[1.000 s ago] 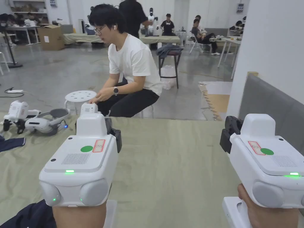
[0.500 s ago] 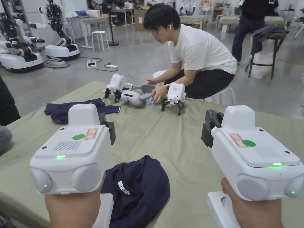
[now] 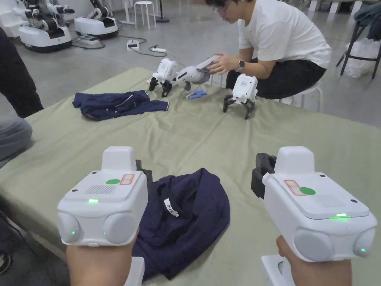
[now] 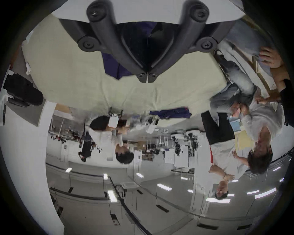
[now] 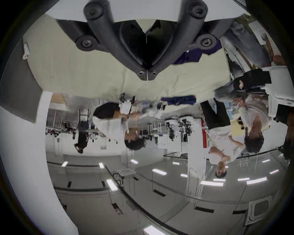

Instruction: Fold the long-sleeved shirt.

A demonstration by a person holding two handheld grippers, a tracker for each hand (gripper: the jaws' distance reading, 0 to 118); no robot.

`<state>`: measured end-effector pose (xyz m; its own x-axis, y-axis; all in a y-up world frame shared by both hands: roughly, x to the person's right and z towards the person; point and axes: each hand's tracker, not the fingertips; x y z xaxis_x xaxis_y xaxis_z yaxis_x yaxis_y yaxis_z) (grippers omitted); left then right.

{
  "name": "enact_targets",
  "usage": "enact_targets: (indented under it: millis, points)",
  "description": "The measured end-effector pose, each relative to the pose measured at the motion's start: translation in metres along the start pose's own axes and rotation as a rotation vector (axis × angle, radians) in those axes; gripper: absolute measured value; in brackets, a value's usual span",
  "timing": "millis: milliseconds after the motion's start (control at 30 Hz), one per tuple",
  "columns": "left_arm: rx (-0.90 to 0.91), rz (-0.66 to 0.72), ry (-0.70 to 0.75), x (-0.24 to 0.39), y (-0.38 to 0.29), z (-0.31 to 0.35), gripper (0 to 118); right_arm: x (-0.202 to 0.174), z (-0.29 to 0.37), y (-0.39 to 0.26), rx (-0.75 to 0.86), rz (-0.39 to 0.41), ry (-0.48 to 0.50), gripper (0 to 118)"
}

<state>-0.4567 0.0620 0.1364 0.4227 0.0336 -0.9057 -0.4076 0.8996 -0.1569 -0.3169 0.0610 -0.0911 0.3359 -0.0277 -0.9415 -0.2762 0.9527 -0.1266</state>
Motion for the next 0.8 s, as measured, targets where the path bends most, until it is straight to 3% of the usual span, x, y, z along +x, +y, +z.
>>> enact_targets:
  millis: [167, 367, 400, 467, 500, 667, 800]
  points:
    - [-0.177, 0.035, 0.002, -0.008, -0.059, -0.035, 2, -0.006, -0.012, -0.051, -0.135, 0.007, 0.004, 0]
    - [-0.291, 0.058, -0.034, -0.006, -0.083, -0.073, 3, -0.007, -0.025, -0.067, -0.173, 0.002, -0.003, 0]
    - [-0.299, 0.052, -0.032, -0.004, -0.082, -0.082, 8, -0.005, -0.027, -0.067, -0.172, 0.001, -0.005, 0]
    - [-0.335, 0.055, -0.038, -0.003, -0.078, -0.104, 83, -0.002, -0.027, -0.065, -0.17, -0.002, -0.014, 0]
    - [-0.361, 0.053, -0.034, -0.002, -0.078, -0.117, 110, 0.001, -0.029, -0.065, -0.169, -0.004, -0.018, 0]
    - [-0.404, 0.074, -0.092, 0.008, -0.049, -0.151, 106, 0.011, -0.025, -0.069, -0.18, -0.012, -0.048, 0]
    - [-0.425, 0.017, -0.049, 0.022, -0.075, -0.201, 106, 0.018, -0.025, -0.075, -0.196, -0.029, -0.083, 0]
